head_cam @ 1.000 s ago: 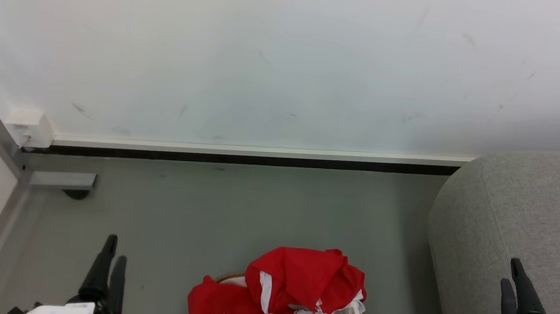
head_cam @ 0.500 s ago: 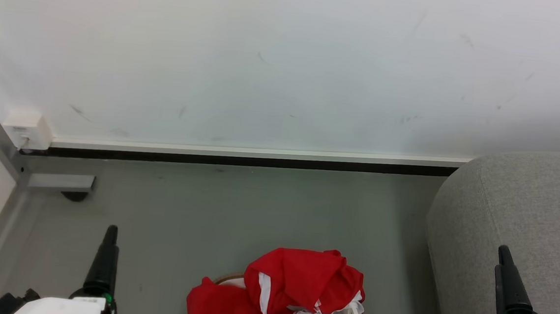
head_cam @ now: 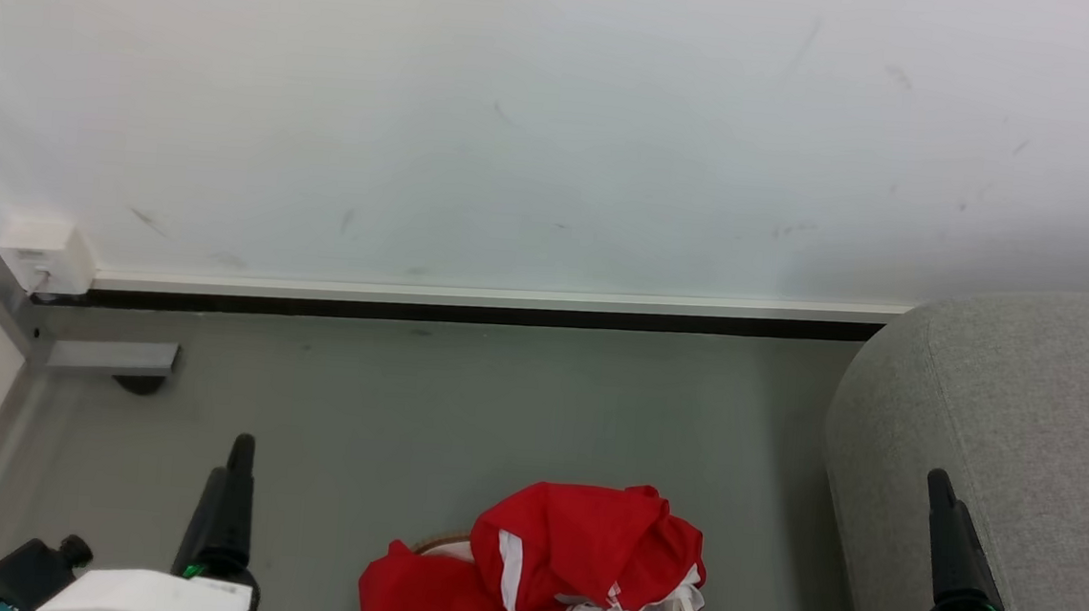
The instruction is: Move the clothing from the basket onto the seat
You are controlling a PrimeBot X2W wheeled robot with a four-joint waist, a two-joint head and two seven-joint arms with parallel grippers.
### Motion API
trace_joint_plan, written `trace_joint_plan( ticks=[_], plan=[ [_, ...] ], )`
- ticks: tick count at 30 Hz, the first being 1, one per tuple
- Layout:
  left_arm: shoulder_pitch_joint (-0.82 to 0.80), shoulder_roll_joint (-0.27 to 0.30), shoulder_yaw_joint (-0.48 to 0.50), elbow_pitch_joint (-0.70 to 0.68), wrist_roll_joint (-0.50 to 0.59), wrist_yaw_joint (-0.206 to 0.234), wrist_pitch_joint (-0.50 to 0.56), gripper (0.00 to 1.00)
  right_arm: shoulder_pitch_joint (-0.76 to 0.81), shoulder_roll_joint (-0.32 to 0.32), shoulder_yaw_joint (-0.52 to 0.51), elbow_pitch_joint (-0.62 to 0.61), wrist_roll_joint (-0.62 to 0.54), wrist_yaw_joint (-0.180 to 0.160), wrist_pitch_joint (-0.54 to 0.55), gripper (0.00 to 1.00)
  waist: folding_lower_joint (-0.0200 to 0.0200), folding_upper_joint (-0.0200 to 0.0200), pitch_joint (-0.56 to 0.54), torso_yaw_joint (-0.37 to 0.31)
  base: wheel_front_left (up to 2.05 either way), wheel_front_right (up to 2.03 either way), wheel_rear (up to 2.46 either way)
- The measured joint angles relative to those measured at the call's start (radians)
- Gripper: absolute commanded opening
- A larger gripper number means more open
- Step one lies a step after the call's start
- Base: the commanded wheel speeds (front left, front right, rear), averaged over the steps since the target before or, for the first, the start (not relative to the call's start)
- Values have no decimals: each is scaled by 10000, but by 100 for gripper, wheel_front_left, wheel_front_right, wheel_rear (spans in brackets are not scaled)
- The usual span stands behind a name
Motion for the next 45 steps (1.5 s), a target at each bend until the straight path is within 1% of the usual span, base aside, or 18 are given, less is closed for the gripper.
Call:
trace_joint_plan(
  ticks=[8,17,31,45],
  plan=[
    [3,4,-337,-151,1806,140,-311,100,-148,-148,541,-13,-1661,0,-274,100,0,0,30,-18,0,0,0],
    [8,67,-619,-196,3455,451,-564,100,-244,-272,911,163,-3047,0,-577,100,0,0,42,-46,0,0,0],
    [22,265,-1028,-213,5101,849,-972,100,-376,-282,1162,571,-4924,0,-961,100,0,0,-7,-129,0,0,0],
    [40,360,-1310,-236,6495,1066,-1312,100,-513,-265,1356,704,-6293,0,-1302,100,-1,0,-6,-132,0,0,0]
  ],
)
